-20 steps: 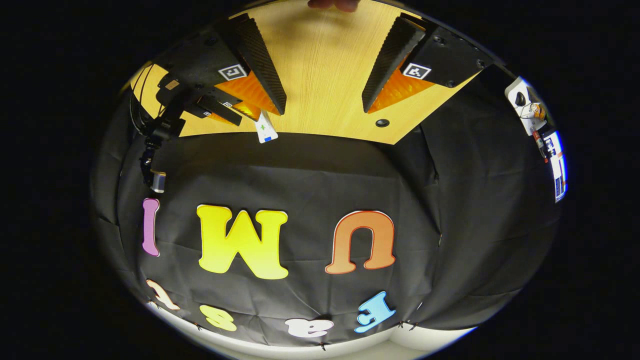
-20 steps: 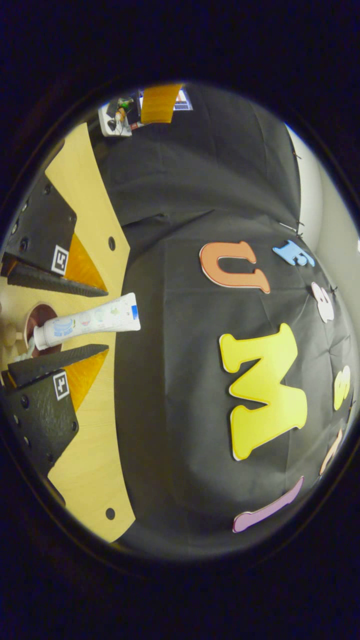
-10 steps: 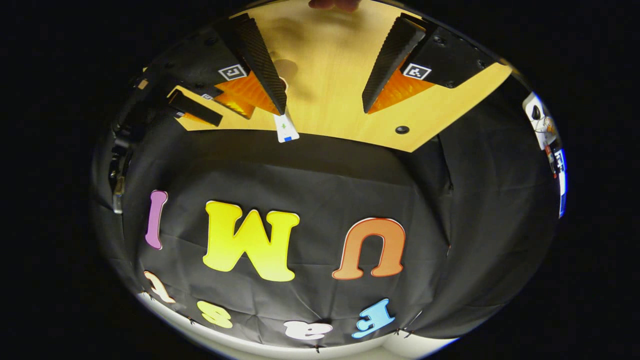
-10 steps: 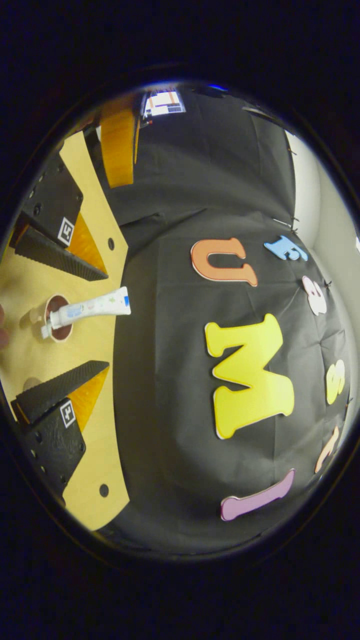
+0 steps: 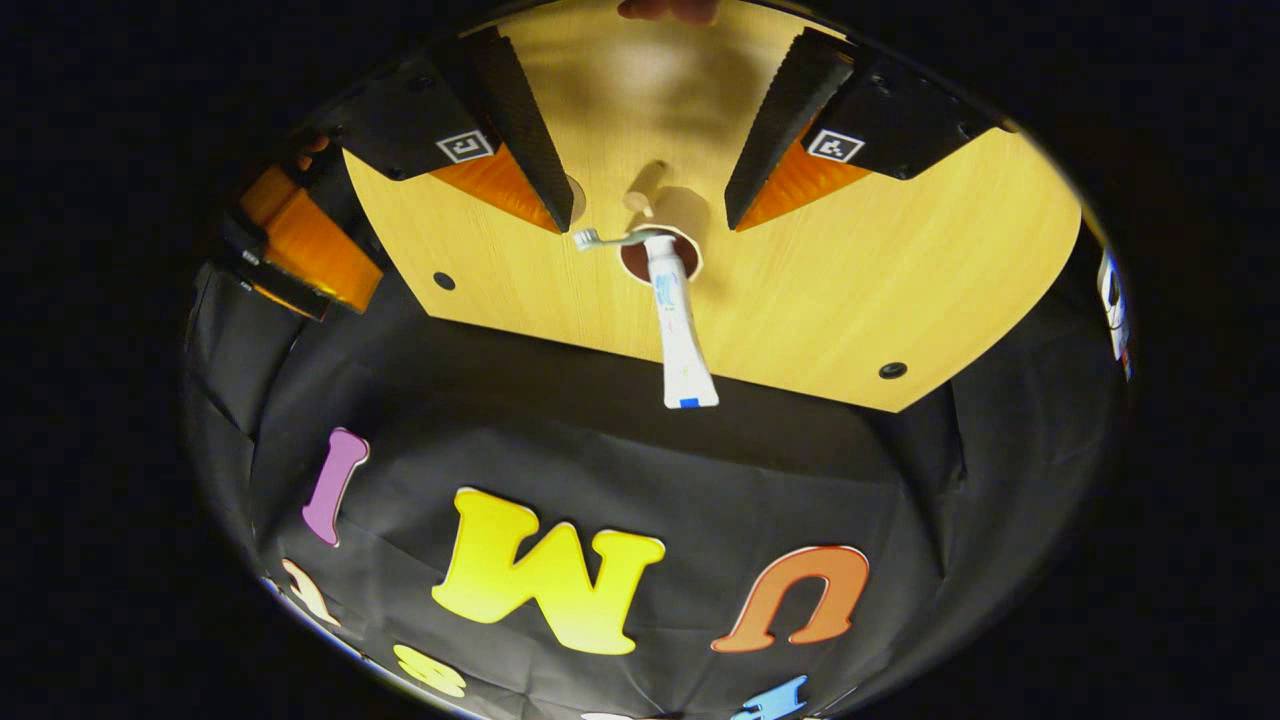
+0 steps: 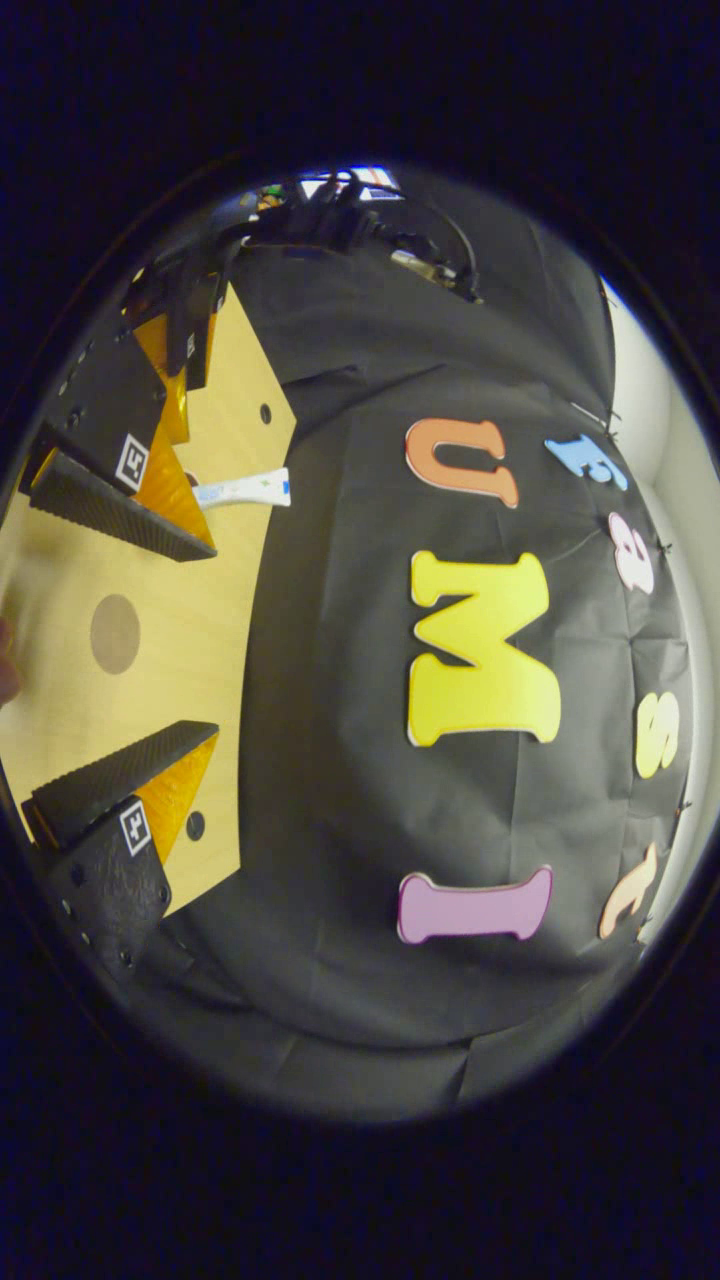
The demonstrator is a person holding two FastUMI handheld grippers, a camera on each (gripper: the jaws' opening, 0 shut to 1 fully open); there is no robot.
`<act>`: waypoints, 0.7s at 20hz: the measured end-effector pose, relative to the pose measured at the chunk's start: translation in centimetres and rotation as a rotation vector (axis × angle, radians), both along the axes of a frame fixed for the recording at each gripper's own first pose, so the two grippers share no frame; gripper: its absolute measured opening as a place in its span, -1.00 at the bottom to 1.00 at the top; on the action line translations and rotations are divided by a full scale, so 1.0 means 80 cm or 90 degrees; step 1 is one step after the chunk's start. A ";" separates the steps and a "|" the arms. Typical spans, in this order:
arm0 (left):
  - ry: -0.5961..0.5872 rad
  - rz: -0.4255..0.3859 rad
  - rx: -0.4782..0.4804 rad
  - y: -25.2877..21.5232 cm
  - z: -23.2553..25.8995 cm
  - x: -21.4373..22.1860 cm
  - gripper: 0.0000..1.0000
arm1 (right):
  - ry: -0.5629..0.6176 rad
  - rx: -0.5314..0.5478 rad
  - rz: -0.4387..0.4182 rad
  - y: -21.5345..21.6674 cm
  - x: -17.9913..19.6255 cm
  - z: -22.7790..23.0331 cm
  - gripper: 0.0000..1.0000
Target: Put the toothbrush and toothpaste on the desktop into the cup, then pick up the cup and place it on the coaster on the desktop.
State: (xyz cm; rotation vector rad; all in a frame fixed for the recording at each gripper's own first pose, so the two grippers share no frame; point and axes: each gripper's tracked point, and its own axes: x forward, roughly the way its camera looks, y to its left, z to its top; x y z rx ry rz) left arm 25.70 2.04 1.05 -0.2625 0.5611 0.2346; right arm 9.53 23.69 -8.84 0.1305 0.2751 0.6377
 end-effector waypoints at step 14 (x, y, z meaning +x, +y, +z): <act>0.155 0.067 -0.057 -0.006 -0.120 0.044 0.95 | 0.160 -0.034 -0.078 -0.098 0.012 -0.100 0.91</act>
